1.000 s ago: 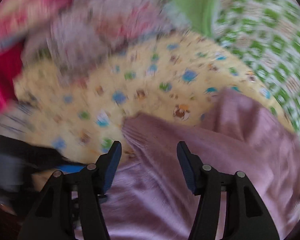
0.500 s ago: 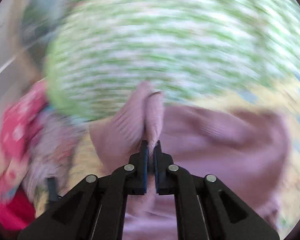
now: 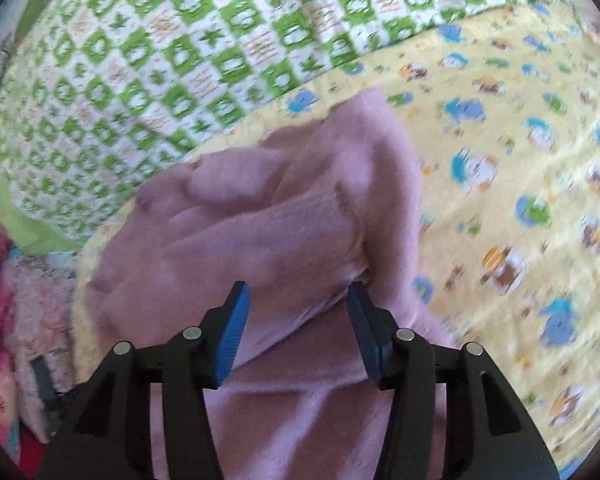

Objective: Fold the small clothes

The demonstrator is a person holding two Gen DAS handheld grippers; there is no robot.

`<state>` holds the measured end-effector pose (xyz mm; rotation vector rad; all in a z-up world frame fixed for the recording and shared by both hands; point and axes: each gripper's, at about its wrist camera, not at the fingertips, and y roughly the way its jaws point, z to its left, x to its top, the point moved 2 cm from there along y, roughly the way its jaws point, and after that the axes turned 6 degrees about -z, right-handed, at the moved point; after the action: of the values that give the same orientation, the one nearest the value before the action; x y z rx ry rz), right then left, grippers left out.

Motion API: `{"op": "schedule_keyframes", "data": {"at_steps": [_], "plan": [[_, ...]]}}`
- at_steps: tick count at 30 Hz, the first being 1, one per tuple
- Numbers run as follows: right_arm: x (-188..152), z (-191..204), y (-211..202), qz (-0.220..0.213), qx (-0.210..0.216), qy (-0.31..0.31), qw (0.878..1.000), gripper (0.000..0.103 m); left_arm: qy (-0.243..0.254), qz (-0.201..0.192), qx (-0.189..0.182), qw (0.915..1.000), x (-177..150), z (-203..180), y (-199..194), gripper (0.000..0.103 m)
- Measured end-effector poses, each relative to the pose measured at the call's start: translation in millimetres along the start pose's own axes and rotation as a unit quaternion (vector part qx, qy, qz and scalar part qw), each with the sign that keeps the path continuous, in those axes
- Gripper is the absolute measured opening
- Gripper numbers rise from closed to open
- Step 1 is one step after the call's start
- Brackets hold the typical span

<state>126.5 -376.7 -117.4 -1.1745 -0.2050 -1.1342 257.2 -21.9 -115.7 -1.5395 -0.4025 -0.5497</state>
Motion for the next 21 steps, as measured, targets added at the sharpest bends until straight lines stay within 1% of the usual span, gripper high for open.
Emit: {"op": "schedule_keyframes", "data": {"at_steps": [1, 2, 3, 4, 5, 6, 7, 8, 9, 11, 12, 13, 14, 16, 17, 19, 20, 21], "plan": [[2, -1, 1, -0.004, -0.011, -0.004, 1.000, 0.053, -0.034, -0.002, 0.021, 0.9992, 4, 8, 3, 0.063], [4, -2, 4, -0.006, -0.012, -0.005, 1.000, 0.054, -0.059, -0.003, 0.028, 0.9979, 6, 14, 4, 0.063], [6, -1, 8, -0.005, -0.012, -0.005, 1.000, 0.054, -0.084, -0.003, 0.028, 0.9960, 7, 20, 5, 0.063], [7, -2, 12, -0.003, -0.022, -0.006, 1.000, 0.055, -0.122, -0.001, 0.026, 0.9922, 6, 29, 7, 0.063], [7, -1, 16, -0.002, -0.030, -0.008, 1.000, 0.055, -0.142, -0.001, 0.024, 0.9896, 5, 33, 8, 0.063], [7, 0, 19, -0.001, -0.025, -0.008, 1.000, 0.055, -0.157, -0.003, 0.024, 0.9872, 4, 36, 7, 0.063], [7, 3, 23, 0.006, -0.007, -0.010, 1.000, 0.050, -0.169, -0.005, 0.029, 0.9852, 3, 38, 7, 0.063], [8, 8, 24, 0.017, 0.004, -0.018, 1.000, 0.011, -0.176, -0.007, 0.034, 0.9839, 2, 42, 4, 0.063], [10, 13, 21, 0.021, 0.011, -0.026, 0.999, 0.008, -0.188, -0.012, 0.039, 0.9813, 2, 47, 0, 0.063], [20, 23, -6, -0.022, 0.038, -0.035, 0.998, 0.007, -0.217, -0.025, 0.033, 0.9753, -2, 67, -12, 0.063], [23, 26, -17, -0.036, 0.033, -0.044, 0.998, 0.007, -0.233, -0.032, 0.028, 0.9716, -4, 73, -17, 0.063], [25, 24, -24, -0.042, 0.019, -0.052, 0.998, 0.007, -0.241, -0.035, 0.024, 0.9697, -4, 77, -19, 0.063], [25, 19, -23, -0.036, 0.014, -0.053, 0.998, 0.007, -0.245, -0.036, 0.021, 0.9686, -6, 79, -19, 0.063], [19, 1, -8, -0.001, -0.009, -0.049, 0.999, 0.007, -0.242, -0.029, 0.017, 0.9697, -12, 83, -16, 0.063], [15, -9, 1, 0.019, -0.017, -0.042, 0.999, 0.007, -0.240, -0.021, 0.013, 0.9703, -7, 78, -8, 0.063], [4, -25, 19, 0.080, -0.025, -0.016, 0.996, 0.007, -0.234, -0.012, 0.008, 0.9721, -10, 72, -6, 0.063], [1, -28, 18, 0.085, -0.022, -0.004, 0.996, 0.008, -0.229, -0.010, 0.003, 0.9733, -11, 71, -7, 0.063], [2, -26, 12, 0.078, -0.023, -0.003, 0.997, 0.009, -0.224, -0.009, 0.000, 0.9745, -13, 70, -9, 0.063]]}}
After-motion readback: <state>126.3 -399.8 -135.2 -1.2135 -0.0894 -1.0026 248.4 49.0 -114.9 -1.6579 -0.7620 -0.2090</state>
